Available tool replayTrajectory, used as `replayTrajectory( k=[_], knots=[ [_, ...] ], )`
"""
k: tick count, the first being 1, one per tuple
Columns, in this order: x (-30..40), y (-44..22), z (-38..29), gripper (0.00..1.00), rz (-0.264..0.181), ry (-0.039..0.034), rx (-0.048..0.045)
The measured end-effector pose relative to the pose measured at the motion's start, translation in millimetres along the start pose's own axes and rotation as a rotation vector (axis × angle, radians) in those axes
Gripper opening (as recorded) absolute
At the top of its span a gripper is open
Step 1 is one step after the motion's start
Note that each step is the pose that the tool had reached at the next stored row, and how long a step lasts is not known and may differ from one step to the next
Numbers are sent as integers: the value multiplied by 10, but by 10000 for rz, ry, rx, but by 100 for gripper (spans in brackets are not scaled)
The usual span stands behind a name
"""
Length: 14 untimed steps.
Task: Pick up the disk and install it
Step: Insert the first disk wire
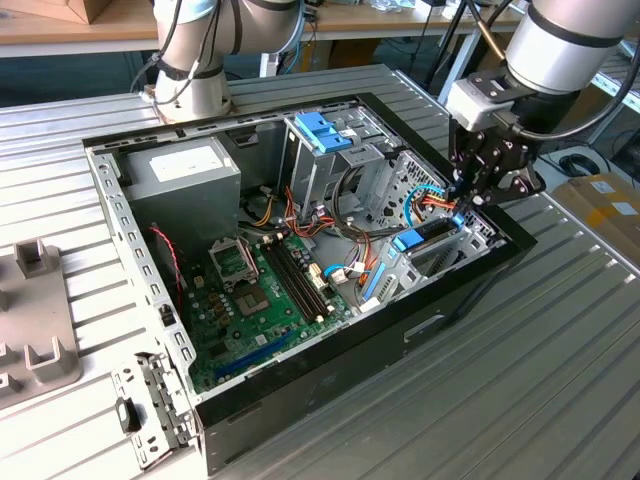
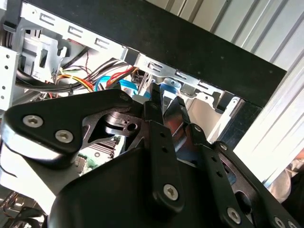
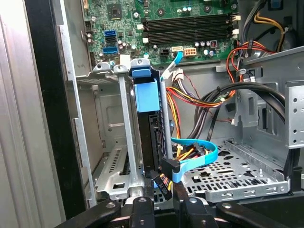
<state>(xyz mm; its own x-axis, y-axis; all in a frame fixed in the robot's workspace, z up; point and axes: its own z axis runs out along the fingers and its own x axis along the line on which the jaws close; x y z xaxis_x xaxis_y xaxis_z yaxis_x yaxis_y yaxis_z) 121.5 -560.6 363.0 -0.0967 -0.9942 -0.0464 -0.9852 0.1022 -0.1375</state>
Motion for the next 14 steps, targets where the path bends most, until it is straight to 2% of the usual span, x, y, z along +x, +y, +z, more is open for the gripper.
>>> replayTrajectory(
  k=[2,3,6,8,14],
  knots=[
    [1,1,0,30,8,-61,-6],
    [3,10,1,30,21,-149,-15],
    [4,16,4,30,36,-263,-26],
    [11,17,5,30,41,-287,-28],
    [48,33,1,30,41,-289,-28]
  ],
)
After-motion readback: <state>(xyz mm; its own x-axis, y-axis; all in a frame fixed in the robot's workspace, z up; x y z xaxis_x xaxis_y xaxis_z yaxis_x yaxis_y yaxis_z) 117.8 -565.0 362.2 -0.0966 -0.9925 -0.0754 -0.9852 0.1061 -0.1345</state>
